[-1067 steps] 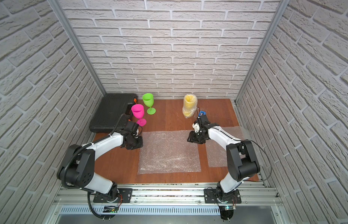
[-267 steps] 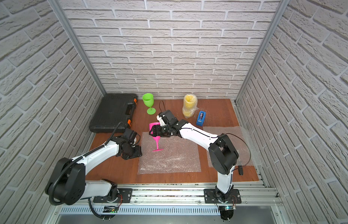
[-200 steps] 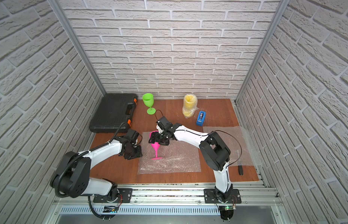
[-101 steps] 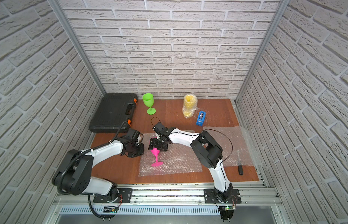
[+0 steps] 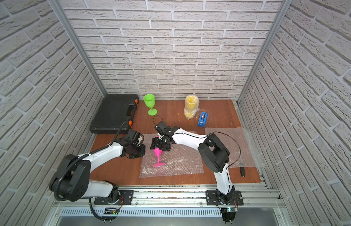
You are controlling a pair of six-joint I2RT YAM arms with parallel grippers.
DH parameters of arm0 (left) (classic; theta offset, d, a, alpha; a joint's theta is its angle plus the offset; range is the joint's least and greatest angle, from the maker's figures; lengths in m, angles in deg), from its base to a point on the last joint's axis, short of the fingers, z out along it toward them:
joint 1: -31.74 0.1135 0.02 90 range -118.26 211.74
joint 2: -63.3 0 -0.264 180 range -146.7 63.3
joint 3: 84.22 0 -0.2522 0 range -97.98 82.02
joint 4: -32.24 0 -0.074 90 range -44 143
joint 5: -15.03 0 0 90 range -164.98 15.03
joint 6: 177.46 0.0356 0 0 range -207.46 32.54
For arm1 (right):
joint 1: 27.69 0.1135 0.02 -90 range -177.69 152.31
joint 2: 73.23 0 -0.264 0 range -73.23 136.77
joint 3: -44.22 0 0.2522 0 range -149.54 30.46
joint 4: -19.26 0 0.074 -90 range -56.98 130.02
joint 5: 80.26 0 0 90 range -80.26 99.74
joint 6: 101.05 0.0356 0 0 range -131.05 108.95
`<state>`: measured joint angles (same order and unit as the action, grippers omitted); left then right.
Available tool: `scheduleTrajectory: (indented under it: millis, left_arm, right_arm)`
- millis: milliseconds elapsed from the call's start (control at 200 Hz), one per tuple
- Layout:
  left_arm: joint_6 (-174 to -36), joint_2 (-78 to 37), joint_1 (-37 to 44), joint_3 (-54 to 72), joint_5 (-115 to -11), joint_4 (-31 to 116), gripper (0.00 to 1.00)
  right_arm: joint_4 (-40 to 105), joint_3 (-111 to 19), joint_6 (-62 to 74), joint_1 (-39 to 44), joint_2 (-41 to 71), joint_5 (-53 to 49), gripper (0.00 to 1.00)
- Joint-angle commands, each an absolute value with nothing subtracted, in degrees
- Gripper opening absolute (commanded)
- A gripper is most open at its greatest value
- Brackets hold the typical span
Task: Wrap wine glasses in bubble wrap
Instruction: Place the wine glass on the bubble wrap.
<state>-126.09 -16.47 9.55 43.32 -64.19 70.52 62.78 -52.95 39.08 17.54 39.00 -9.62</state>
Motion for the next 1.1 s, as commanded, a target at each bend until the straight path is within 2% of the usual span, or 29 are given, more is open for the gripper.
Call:
scheduleTrajectory:
  millis: [0,350,560,680,875,1095]
  left_arm:
    - [-126.27,-16.08,9.62,43.47,-64.51,71.67,0.0]
    - [-126.27,-13.93,9.75,43.39,-64.52,72.63,0.0]
    - [-125.88,-12.65,9.72,42.66,-64.16,73.65,0.0]
    - [-125.39,-12.31,9.7,41.34,-64.21,75.14,0.0]
    - [-124.91,-11.37,9.68,39.5,-64.47,77.06,0.0]
    - [-124.81,-10.62,9.69,37.95,-64.47,78.74,0.0]
  right_arm:
    - [61.74,-50.72,41.07,18.01,37.13,-10.3,0.63]
    - [59.71,-49.4,41.78,18.54,41.55,-7.58,0.67]
    - [61.99,-50.11,40.65,18.55,38.06,-6.93,0.84]
    - [64.13,-50.8,40.12,18.46,35.01,-6.17,0.91]
    - [66.57,-50.78,38.74,17.3,30.3,-7.69,0.93]
    - [69.58,-47.09,35.56,13.61,25.88,-6.9,0.89]
